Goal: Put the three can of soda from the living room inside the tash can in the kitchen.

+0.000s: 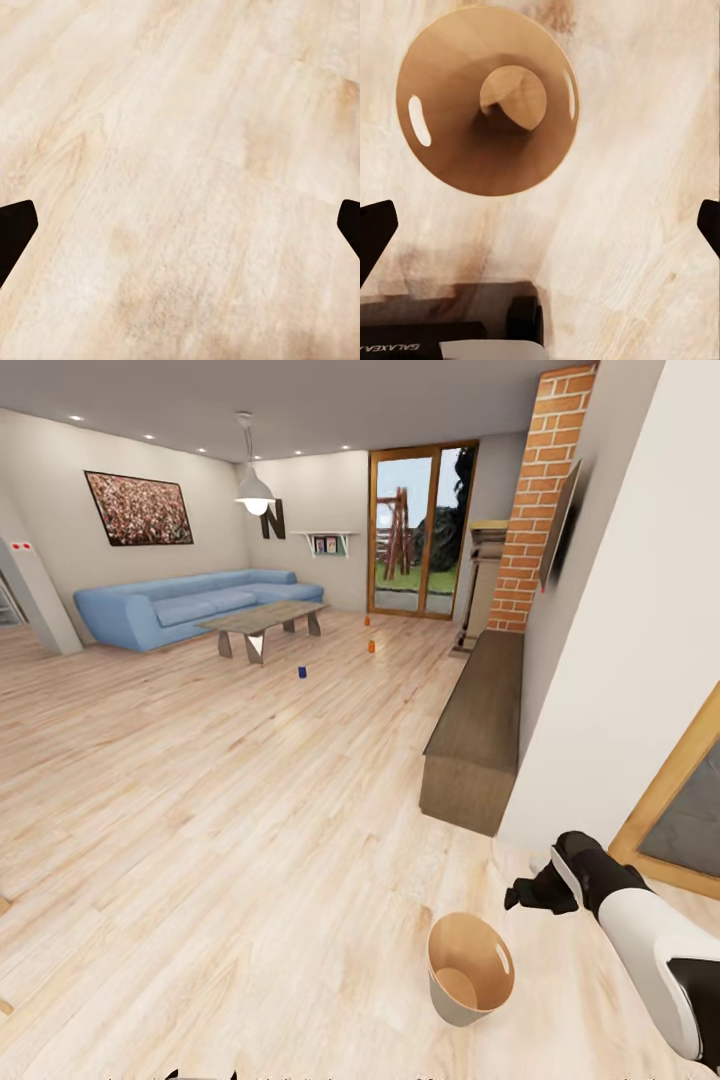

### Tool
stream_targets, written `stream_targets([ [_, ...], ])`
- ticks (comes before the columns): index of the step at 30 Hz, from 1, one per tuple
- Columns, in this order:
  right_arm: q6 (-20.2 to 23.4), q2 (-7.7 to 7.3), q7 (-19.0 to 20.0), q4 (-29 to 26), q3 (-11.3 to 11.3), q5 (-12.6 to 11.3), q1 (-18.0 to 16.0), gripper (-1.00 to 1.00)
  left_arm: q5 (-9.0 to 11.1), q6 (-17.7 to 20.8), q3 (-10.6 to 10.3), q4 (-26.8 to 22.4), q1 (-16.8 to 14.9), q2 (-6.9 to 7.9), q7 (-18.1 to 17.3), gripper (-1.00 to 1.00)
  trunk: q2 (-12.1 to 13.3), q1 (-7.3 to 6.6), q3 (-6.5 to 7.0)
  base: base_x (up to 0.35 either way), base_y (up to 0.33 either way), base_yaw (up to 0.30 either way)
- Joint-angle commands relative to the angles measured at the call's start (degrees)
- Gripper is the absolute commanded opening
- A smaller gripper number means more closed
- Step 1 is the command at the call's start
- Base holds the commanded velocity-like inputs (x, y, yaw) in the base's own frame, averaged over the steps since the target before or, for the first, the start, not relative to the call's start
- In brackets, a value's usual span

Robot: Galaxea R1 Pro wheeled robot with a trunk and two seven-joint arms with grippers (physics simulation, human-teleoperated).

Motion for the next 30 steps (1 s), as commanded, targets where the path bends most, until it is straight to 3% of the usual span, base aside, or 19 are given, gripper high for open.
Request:
stream_targets([
  [1,0.0,-0.04,0.0,-0.2,0.3,0.6,-0.2,1.00,0.0,0.0,0.0,0.0,0.0,0.00,0.0,1.00,-0.4,0.23,-0.22,0.000,0.000,0.000],
  [5,0.0,-0.02,0.2,-1.1,1.1,2.6,-0.7,1.00,0.0,0.0,0.0,0.0,0.0,0.00,0.0,1.00,-2.0,1.10,-1.03,0.000,0.000,0.000],
  [11,-0.4,0.04,0.6,-1.7,1.3,3.6,-1.0,1.00,-0.1,0.0,0.0,0.1,0.0,0.00,0.0,1.00,-4.4,2.42,-2.33,0.000,0.000,0.000],
  [30,-0.9,0.11,0.9,-1.8,1.1,3.6,-1.0,1.00,-0.1,0.0,0.0,0.1,0.0,0.00,0.0,1.00,-12.0,6.60,-7.39,0.000,0.000,0.000],
])
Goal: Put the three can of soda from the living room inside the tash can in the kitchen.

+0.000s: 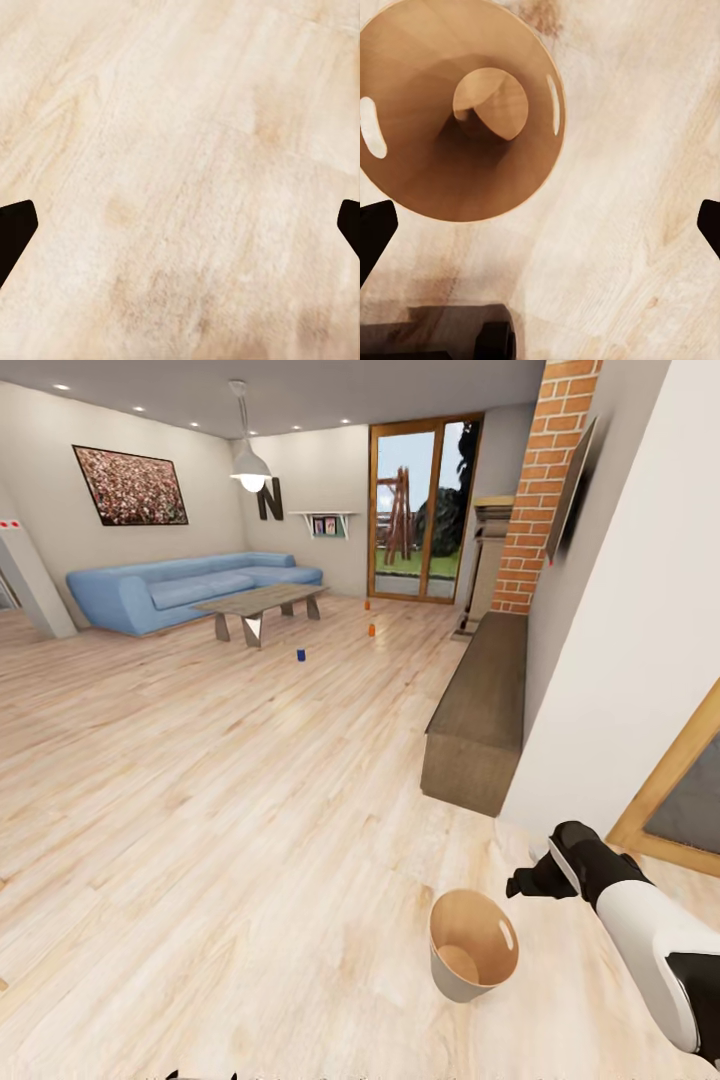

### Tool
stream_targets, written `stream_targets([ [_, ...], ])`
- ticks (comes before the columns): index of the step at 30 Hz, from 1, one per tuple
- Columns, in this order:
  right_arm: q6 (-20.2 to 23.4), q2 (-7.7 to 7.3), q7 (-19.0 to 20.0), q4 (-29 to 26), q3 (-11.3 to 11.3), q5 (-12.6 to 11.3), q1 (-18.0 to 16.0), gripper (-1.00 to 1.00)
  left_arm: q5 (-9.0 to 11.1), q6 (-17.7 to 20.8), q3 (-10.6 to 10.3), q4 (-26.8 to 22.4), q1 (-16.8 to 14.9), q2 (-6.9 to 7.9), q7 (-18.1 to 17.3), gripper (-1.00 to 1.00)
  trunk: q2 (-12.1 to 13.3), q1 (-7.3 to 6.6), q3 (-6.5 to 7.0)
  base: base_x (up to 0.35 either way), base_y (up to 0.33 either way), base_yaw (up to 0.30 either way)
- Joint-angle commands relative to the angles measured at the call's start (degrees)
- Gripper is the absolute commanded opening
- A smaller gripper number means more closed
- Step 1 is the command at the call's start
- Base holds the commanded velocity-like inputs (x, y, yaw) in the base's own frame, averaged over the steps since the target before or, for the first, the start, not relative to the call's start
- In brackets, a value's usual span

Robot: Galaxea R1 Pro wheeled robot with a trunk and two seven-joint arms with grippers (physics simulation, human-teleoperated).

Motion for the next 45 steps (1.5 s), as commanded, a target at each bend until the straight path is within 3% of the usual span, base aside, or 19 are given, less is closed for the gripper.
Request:
stream_targets([
  [1,0.0,-0.02,0.0,0.0,0.0,0.0,0.0,1.00,0.0,0.0,0.0,0.0,0.0,0.00,0.0,1.00,-0.4,0.22,-0.28,0.000,0.000,0.000],
  [23,0.0,-0.21,0.0,0.0,0.0,-0.1,0.0,1.00,0.1,0.0,0.0,-0.1,0.0,0.00,0.0,1.00,-9.2,5.06,-6.24,0.000,0.000,0.000],
  [45,-0.1,-0.18,-0.3,0.0,0.2,0.0,0.1,1.00,0.2,0.6,0.1,-0.2,0.0,0.00,0.0,1.00,-9.2,5.06,-6.67,0.060,0.000,0.000],
])
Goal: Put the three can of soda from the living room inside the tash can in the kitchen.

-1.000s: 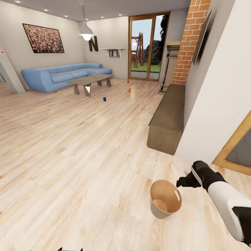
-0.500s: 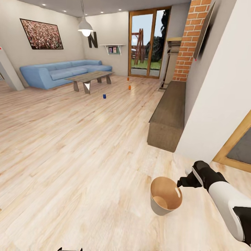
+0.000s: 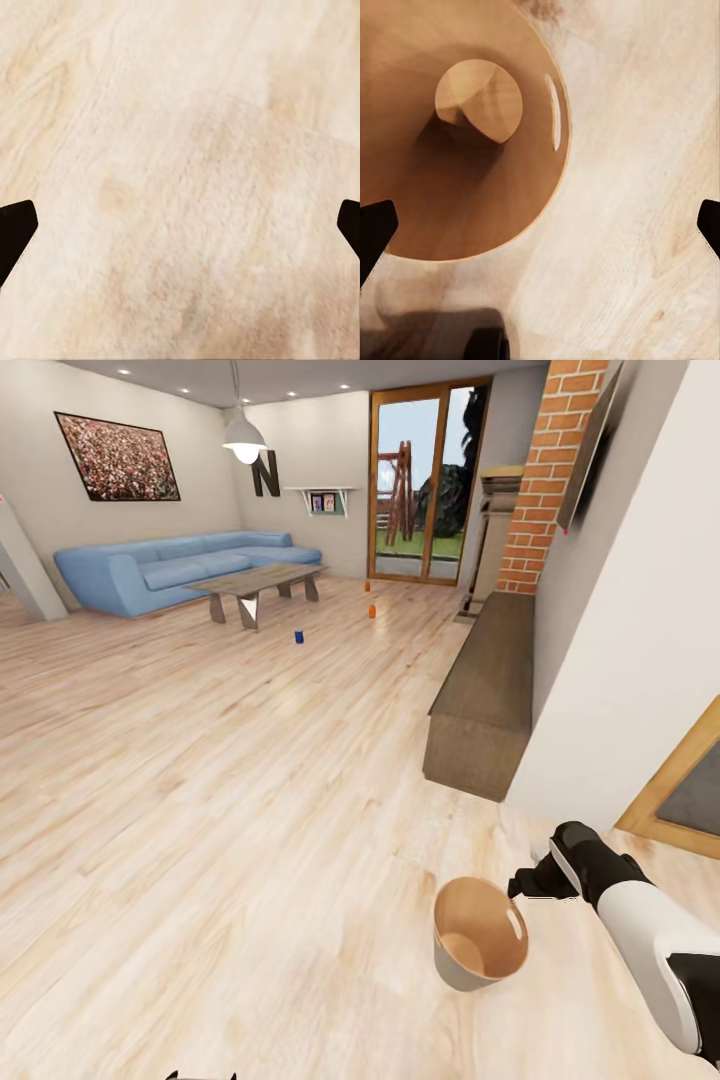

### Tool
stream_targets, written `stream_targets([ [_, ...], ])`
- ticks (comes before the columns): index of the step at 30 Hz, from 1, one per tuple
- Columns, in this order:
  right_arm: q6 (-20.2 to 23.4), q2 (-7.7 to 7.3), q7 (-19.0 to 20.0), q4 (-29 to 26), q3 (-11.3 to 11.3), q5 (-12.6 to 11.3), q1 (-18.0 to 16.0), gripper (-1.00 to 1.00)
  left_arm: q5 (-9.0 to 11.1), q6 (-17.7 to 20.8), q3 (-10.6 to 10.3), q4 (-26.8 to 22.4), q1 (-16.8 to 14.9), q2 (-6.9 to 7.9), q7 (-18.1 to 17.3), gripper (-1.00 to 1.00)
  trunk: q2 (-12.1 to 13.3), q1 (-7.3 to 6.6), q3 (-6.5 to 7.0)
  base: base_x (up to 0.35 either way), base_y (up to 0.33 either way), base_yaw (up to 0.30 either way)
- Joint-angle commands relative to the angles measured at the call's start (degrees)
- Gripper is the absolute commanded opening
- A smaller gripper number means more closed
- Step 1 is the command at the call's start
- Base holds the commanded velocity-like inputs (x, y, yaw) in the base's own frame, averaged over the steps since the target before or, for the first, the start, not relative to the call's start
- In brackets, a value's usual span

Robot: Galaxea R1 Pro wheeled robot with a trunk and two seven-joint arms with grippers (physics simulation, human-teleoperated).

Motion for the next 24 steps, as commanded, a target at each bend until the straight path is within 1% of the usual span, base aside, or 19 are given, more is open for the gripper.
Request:
stream_targets([
  [1,0.0,-0.01,0.0,0.0,0.0,0.0,0.0,1.00,0.0,0.0,0.0,0.0,0.0,0.00,0.0,1.00,0.0,0.00,0.00,0.277,0.000,0.000],
  [4,-0.1,0.00,0.0,0.0,0.0,0.0,0.1,1.00,0.0,0.1,0.0,0.0,0.0,0.00,0.0,1.00,0.0,0.00,0.00,0.227,0.000,0.000],
  [12,-1.5,0.18,-0.1,-0.1,0.2,0.0,0.2,1.00,0.0,0.2,0.0,-0.1,0.0,0.00,0.0,1.00,0.0,0.00,0.00,0.129,0.000,0.000],
  [19,-1.8,0.12,-0.1,-0.1,0.2,0.0,0.2,1.00,0.0,0.2,0.0,-0.1,0.0,0.00,0.0,1.00,0.0,0.00,0.00,0.242,0.000,0.000],
  [24,-1.8,0.01,-0.2,0.0,0.2,0.1,0.2,1.00,0.0,0.2,0.1,-0.3,0.0,0.00,0.0,1.00,0.0,0.00,0.00,0.070,0.000,0.000],
])
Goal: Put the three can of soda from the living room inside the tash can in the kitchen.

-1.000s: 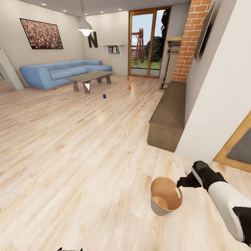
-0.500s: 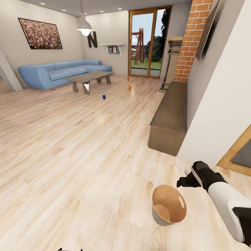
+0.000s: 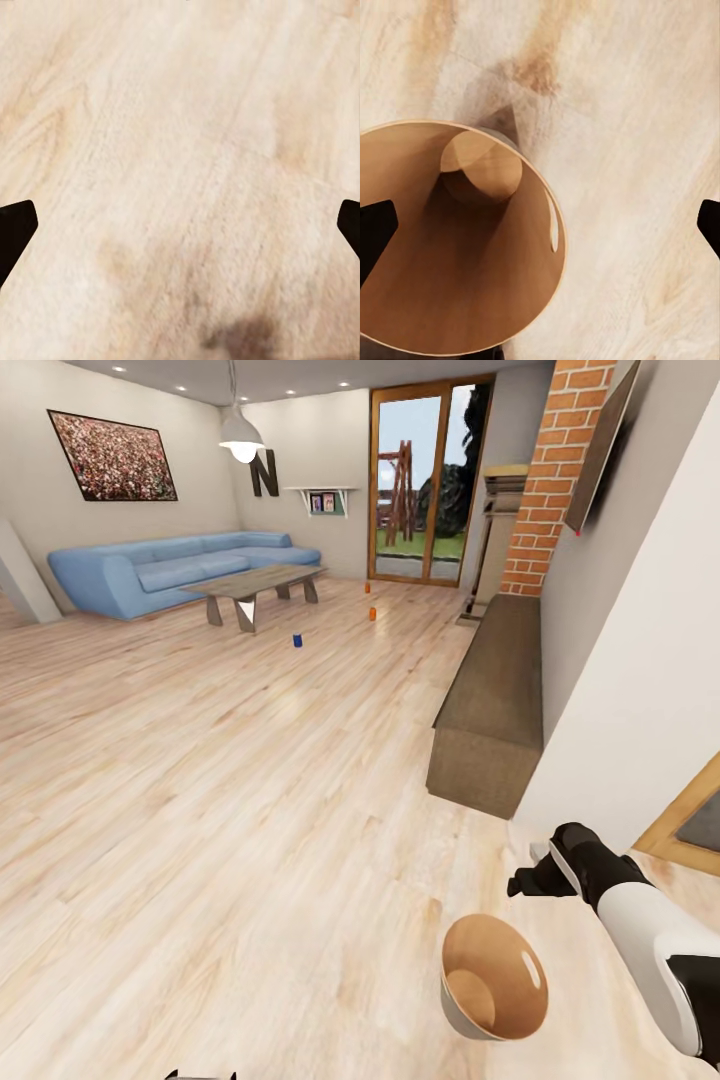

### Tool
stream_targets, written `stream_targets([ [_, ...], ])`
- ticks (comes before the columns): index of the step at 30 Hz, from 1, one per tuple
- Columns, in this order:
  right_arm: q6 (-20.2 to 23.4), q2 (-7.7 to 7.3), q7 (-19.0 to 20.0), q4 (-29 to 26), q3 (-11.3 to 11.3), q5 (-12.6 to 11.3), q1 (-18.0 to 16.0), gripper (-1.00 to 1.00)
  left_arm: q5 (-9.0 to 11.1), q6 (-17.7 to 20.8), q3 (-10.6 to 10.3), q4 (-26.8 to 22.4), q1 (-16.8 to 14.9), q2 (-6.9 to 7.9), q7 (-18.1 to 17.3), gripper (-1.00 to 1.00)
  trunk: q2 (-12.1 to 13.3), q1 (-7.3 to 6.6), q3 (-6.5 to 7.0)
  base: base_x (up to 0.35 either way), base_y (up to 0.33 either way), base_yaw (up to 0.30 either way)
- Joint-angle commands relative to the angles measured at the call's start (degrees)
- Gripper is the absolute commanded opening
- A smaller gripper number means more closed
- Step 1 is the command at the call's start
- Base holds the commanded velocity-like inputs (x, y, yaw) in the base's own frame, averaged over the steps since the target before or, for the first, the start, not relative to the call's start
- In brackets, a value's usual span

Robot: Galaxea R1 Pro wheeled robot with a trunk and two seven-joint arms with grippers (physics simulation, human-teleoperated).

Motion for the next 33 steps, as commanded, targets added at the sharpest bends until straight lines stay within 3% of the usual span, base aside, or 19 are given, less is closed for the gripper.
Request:
stream_targets([
  [1,0.0,-0.01,0.0,0.0,0.0,0.0,0.0,1.00,0.0,0.0,0.0,0.0,0.0,0.00,0.0,1.00,0.0,0.00,0.00,0.032,0.000,0.000],
  [4,0.0,-0.02,-0.1,0.0,0.0,0.0,0.0,1.00,0.0,0.0,0.0,0.0,0.0,0.00,0.0,1.00,0.0,0.00,0.00,0.021,0.000,0.000],
  [26,-0.1,0.05,-0.3,0.0,0.0,0.3,0.0,1.00,-0.1,0.1,-0.1,0.3,0.0,-0.02,0.0,1.00,-8.8,4.83,-3.95,0.003,0.000,0.000],
  [33,-0.1,0.05,-0.3,0.1,-0.1,0.3,0.0,1.00,0.0,0.0,0.0,0.1,0.0,0.00,0.0,1.00,-8.8,4.83,-4.13,0.000,0.000,0.000],
])
